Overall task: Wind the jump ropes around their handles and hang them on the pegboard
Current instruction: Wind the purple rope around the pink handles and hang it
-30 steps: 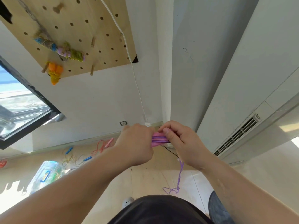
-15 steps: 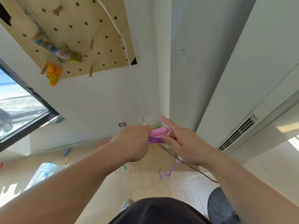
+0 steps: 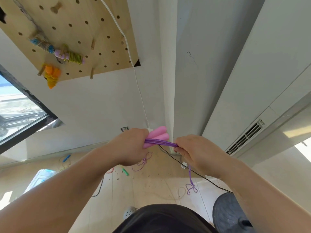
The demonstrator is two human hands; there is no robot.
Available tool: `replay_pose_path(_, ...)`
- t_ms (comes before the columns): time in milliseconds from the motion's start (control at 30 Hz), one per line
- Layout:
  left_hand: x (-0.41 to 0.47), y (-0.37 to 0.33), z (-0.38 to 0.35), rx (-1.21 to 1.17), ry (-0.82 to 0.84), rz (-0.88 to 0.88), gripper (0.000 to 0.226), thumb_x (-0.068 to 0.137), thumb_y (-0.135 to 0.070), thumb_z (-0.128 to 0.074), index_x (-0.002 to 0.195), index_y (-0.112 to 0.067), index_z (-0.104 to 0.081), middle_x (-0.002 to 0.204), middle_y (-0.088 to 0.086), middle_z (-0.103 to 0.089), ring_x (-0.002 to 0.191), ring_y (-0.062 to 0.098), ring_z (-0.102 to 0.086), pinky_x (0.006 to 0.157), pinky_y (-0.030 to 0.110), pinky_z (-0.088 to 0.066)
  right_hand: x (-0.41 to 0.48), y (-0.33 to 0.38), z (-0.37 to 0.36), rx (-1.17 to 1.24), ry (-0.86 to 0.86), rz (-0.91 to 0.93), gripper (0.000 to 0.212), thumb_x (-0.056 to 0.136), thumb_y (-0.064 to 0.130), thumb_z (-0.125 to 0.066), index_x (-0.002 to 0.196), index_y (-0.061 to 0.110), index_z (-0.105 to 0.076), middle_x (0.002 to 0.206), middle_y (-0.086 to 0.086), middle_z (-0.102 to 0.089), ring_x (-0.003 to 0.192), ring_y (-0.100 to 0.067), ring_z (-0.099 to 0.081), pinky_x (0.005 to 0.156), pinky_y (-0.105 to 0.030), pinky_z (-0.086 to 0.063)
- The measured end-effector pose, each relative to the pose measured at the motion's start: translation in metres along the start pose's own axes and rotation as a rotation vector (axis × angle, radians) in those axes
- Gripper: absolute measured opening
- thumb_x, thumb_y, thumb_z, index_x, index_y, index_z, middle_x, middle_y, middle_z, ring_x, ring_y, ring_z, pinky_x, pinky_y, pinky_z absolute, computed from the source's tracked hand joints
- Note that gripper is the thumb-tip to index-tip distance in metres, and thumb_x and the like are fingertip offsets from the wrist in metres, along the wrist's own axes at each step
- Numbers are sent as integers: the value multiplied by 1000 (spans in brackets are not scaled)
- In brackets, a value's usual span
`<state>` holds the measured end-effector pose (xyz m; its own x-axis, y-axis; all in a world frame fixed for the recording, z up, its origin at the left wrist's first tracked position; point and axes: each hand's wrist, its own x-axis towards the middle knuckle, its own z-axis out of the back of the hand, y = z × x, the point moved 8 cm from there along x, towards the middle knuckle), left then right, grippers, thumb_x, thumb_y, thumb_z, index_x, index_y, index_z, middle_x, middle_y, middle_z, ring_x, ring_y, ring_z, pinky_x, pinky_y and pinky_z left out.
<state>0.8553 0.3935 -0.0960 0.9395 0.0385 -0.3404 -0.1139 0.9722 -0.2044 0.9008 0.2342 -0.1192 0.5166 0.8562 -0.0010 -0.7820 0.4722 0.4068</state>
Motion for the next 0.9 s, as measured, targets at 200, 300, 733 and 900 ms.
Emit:
replay_pose_path(200,-23,-31,7,-43,136,-246,12,84,-13,-55,83,-21,-45,78,-3,-51,70,16,-49,63,33,-40,4,1,-6,-109,11,107,44,98,39,-23,109,28,-65,90,13,-60,78,-11,-44,72,-33,-42)
replay_pose_path(300,-29,-45,-8,90,215,-310,9,85,-15,-52,83,-19,-44,78,-2,-50,67,16,-46,60,31,-38,10,12,6,-143,-1,211,28,92,32,-34,89,23,-60,79,9,-56,75,-18,-45,65,-40,-45)
replay_pose_path(733,2,-17,-39,509,228,-45,18,82,-4,-50,91,-19,-51,80,-3,-51,67,21,-50,61,32,-44,31,33,16,-254,255,91,34,104,44,-43,81,22,-55,76,3,-54,77,-24,-54,70,-38,-48)
replay_pose_path(900,20,-5,-11,341,11,133,14,90,-15,-51,102,-19,-45,105,2,-61,84,26,-49,73,33,-40,33,20,28,-302,-92,-85,20,108,30,-38,90,24,-40,85,3,-48,81,-28,-52,64,-36,-36)
